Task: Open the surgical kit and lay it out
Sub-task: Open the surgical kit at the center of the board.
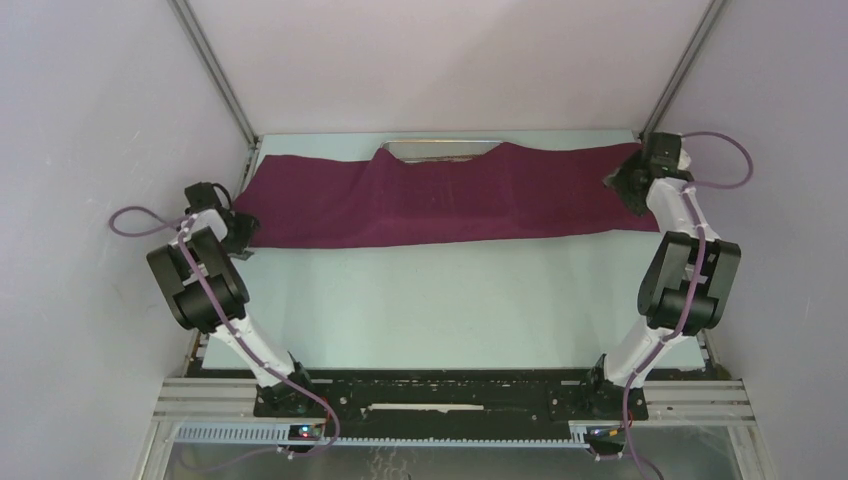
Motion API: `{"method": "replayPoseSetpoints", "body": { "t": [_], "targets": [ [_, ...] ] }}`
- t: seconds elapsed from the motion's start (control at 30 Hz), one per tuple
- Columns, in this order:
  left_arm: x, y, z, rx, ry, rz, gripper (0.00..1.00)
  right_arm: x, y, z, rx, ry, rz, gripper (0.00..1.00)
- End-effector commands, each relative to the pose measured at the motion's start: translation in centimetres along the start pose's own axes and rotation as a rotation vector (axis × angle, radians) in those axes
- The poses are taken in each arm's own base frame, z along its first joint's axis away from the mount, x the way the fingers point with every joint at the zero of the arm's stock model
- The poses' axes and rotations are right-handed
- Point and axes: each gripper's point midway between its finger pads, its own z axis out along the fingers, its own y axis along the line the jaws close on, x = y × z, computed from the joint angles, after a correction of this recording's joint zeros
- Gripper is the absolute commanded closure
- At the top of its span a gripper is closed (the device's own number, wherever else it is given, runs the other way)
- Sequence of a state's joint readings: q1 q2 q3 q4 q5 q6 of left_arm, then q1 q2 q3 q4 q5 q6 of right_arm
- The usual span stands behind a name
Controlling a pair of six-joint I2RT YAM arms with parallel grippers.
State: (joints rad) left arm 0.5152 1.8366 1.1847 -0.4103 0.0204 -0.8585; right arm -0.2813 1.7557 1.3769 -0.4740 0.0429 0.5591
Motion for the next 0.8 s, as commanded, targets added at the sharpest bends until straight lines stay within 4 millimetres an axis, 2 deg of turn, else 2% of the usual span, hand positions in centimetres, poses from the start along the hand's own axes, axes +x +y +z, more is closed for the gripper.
{"method": "replayPoseSetpoints", "body": {
  "t": [0.0,0.17,0.3,0.53,0.67,0.77],
  "targets": [
    [-7.3,-4.7,-6.2,0.106,-0.293,0.031,0.31,-0.2,5.0,-1.0,-0.137,-0.03,-0.143,0.26],
    [-5.8,-7.8,-8.6,0.188,-0.308,0.106,0.2,1.4,9.6,-0.3,-0.273,0.013,-0.223,0.23],
    [-3.9,-10.2,-9.8,0.258,-0.288,0.165,0.15,2.4,10.8,1.6,-0.301,0.045,-0.203,0.21],
    [0.4,-14.2,-11.0,0.379,-0.208,0.274,0.12,3.7,9.7,4.9,-0.302,0.098,-0.112,0.21],
    [2.6,-15.8,-11.5,0.434,-0.168,0.314,0.11,4.5,7.7,5.9,-0.254,0.118,-0.055,0.2],
    [4.2,-16.8,-11.8,0.466,-0.133,0.34,0.1,5.5,5.5,6.6,-0.205,0.148,-0.013,0.2]
  ]
}}
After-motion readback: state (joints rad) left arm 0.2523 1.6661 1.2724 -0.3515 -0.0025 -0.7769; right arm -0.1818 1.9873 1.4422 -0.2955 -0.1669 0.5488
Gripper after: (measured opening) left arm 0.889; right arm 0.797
